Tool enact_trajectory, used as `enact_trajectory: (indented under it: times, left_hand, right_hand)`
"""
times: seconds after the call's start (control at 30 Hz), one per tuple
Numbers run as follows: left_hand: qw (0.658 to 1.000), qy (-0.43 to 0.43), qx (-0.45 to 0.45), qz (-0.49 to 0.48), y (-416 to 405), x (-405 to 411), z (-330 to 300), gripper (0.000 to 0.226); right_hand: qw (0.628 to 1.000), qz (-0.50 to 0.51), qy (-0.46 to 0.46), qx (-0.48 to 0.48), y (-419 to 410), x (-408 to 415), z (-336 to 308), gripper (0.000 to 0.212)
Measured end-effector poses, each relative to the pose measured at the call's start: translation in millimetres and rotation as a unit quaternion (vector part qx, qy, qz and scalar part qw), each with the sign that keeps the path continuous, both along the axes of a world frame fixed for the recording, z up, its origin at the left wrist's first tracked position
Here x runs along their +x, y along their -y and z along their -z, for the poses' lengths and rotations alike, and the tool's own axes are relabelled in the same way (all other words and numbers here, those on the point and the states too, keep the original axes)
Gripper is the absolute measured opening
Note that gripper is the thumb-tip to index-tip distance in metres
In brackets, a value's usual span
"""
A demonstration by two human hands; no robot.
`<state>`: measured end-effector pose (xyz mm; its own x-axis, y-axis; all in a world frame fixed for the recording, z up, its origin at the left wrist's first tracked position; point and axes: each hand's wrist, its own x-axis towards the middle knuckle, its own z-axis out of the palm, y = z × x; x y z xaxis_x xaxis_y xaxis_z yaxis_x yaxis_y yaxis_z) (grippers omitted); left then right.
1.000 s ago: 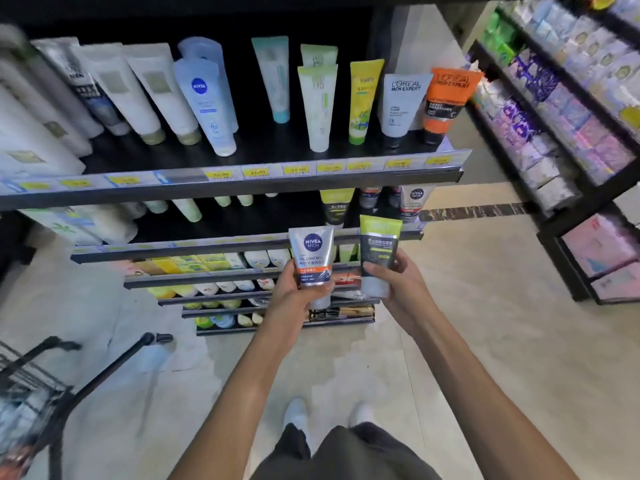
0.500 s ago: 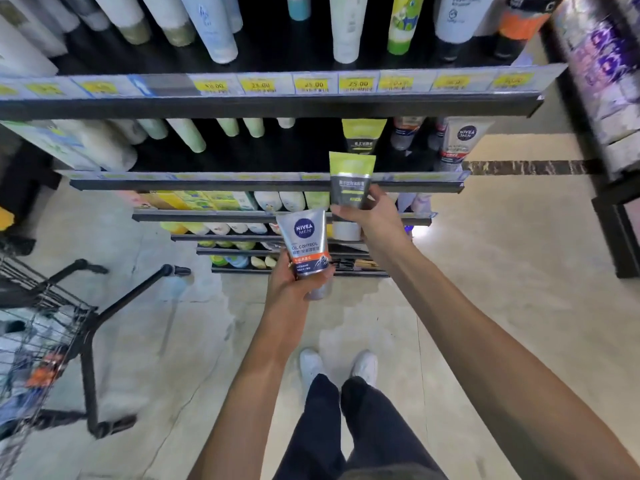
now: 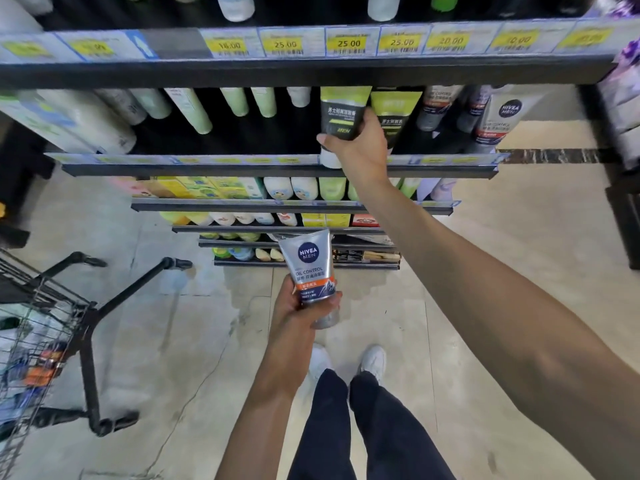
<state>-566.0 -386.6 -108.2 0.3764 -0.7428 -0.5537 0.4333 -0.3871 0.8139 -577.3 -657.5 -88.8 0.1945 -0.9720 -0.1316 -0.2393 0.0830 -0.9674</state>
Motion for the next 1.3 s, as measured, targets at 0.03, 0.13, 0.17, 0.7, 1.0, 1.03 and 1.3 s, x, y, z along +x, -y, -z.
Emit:
enact_trajectory:
  times: [0.03,0.13,0.17,0.7,1.0,1.03,1.3]
  left_hand:
    - [1.0,0.001,0.002,0.003,-2,1,1,0.061]
    - [1.0,0.008,0.008,0.014,-7,2,5,0.06]
    - [1.0,0.012,0.01,0.018,-9,3,5,0.061]
    - [0.999,0.007,0.013,0.037,-10,11,3,0.056]
    - [0.999,0.006,0.01,0.032,-6,17,-4,0.058]
    - [1.0,0.006,0.008,0.027,-5,18,-5,0.057]
    - [1.0,-0.003,-0.003,0.01,-1,22,-14,0.064]
  right_hand:
    - [1.0,0.006,-0.014,-0.009,3,2,-1,0.056]
    - [0.998,0.016,-0.045,-0.039,9,5,-2,0.053]
    - [0.997,0.017,-0.054,-0.049,11,6,-1,0.052]
    - [0.976,-0.003,-0.202,-0.081,16,21,19,0.058]
    - [0.973,-0.004,-0.22,-0.076,16,23,14,0.068]
    - [0.972,-0.004,-0.221,-0.077,16,22,14,0.067]
    - [0.968,-0.012,-0.242,-0.067,13,17,12,0.064]
